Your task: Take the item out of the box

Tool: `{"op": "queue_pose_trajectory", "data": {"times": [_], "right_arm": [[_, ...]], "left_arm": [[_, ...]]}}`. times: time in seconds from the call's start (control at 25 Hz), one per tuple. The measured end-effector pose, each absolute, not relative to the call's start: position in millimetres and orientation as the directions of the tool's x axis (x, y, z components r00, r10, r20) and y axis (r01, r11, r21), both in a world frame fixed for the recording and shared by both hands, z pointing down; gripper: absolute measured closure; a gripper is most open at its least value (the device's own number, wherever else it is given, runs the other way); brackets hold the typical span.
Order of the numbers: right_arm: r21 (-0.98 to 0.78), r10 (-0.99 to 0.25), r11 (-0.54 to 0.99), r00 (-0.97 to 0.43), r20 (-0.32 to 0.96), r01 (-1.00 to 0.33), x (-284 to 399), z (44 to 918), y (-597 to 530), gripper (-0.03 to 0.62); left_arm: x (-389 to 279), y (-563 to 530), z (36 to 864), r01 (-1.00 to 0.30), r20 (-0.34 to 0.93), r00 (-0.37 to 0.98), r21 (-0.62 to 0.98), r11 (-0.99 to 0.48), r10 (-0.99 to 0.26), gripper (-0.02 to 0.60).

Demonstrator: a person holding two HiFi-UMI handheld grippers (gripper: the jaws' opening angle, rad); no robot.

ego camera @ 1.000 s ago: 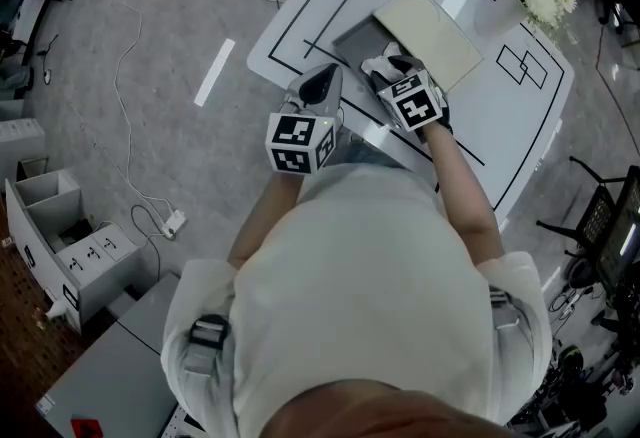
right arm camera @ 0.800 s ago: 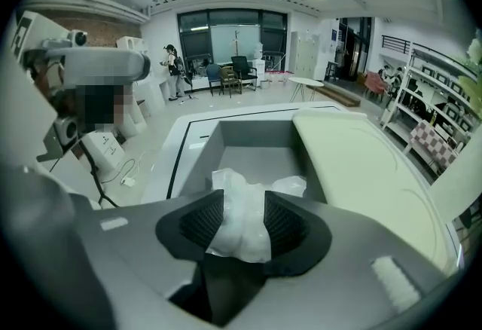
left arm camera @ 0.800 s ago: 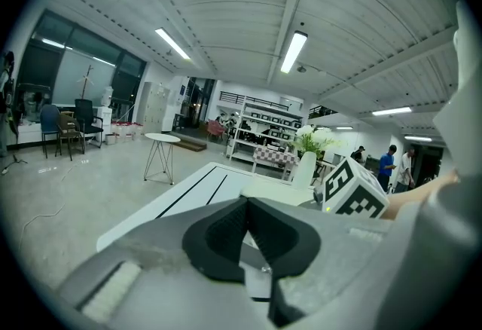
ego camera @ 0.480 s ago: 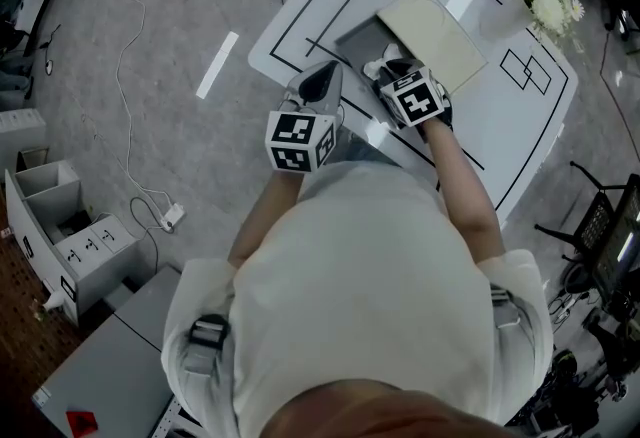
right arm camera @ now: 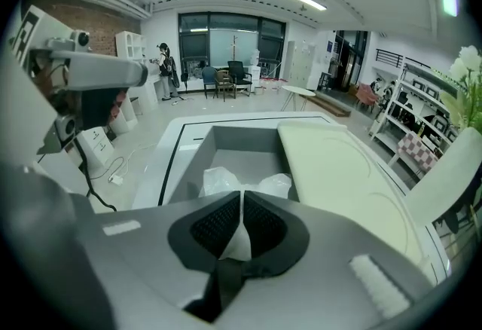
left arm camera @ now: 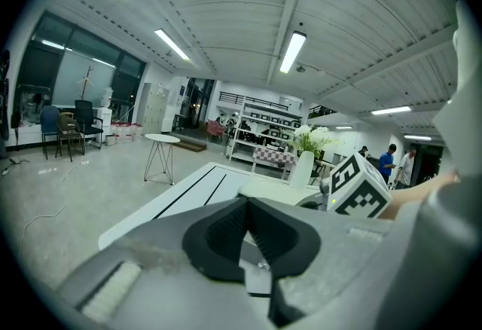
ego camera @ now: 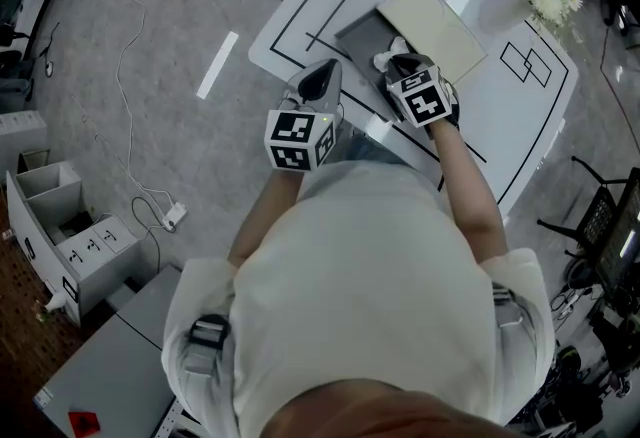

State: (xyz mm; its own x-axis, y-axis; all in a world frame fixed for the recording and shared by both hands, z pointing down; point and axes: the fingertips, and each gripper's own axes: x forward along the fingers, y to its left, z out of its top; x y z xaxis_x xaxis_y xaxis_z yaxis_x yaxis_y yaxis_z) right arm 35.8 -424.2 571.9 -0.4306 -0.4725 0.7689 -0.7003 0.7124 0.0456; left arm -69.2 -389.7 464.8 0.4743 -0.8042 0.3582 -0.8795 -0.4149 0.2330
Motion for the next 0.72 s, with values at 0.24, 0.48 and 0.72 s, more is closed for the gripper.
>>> {"op": "queue_pose_trajectory", "data": {"times": [0.24,0.48,0.72], "right_arm": [[0.043,-0.519,0.685,-0.447,0.728,-0.727,37.6,549.9,-413.7,0.582],[0.065,-0.576,0.666,-0.456,0.679,-0.743,34.4,525.6,-401.3,0.583],[0.076,-0.636,0.632,-0.46,0.62,-0.771,28.0,502.7,-381.7,0.583]], "left_arm": [[-64.2,-376.1,465.6,-0.868,0.358,0.496,0.231,-0.439,-0.791,0.581],[-58.9,-359.5,464.0,-0.85,0.352,0.526,0.227,-0.474,-0.774,0.581],[-59.8,-339.6,462.8,-0.837,0.346,0.547,0.222,-0.5,-0.762,0.581]]}}
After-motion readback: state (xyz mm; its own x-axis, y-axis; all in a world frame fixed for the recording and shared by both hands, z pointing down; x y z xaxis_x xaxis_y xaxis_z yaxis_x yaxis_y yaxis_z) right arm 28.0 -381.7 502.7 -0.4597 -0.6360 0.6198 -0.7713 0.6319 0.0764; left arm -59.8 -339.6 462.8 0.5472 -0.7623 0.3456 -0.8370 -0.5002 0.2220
